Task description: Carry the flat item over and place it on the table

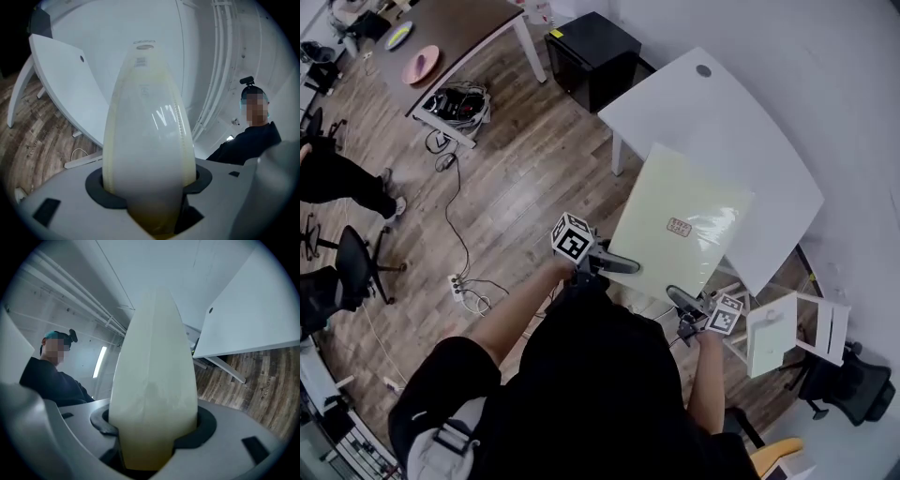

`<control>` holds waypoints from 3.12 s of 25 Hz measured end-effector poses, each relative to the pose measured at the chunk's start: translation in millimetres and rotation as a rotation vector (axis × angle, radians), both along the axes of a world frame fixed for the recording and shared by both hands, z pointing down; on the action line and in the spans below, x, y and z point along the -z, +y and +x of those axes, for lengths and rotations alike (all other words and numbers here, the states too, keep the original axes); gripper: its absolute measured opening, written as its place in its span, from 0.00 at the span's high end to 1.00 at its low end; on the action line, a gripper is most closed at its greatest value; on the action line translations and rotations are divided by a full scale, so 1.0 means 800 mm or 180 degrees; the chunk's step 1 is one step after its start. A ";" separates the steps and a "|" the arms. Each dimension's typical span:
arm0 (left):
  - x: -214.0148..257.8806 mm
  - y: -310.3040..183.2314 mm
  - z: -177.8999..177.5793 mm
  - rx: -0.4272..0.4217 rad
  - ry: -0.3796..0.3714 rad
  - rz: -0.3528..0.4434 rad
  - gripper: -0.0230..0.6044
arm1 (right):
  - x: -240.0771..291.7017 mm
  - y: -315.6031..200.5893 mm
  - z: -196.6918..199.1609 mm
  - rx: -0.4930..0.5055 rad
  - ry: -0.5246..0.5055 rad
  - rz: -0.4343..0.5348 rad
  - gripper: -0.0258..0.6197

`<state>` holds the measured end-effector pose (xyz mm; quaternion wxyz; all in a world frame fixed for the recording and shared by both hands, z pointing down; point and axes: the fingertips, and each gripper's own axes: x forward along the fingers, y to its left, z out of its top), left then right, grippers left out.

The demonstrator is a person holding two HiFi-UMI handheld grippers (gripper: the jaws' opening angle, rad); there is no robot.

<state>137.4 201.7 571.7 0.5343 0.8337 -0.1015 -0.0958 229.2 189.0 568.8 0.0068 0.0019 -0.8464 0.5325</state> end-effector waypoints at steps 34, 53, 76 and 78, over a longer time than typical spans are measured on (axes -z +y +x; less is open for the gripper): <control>-0.031 -0.206 -0.213 0.0161 -0.0346 -0.0334 0.48 | -0.041 -0.194 -0.206 -0.0134 -0.0252 -0.0366 0.49; -0.092 -0.384 -0.227 -0.0025 -0.0234 -0.0674 0.48 | -0.095 -0.358 -0.216 -0.0487 -0.0173 -0.0606 0.49; -0.181 -0.473 -0.325 -0.0701 -0.0201 -0.1221 0.47 | -0.175 -0.410 -0.324 -0.1193 0.0118 -0.1056 0.49; -0.191 -0.476 -0.333 -0.0717 -0.0206 -0.1286 0.47 | -0.186 -0.412 -0.332 -0.1226 0.0121 -0.1118 0.49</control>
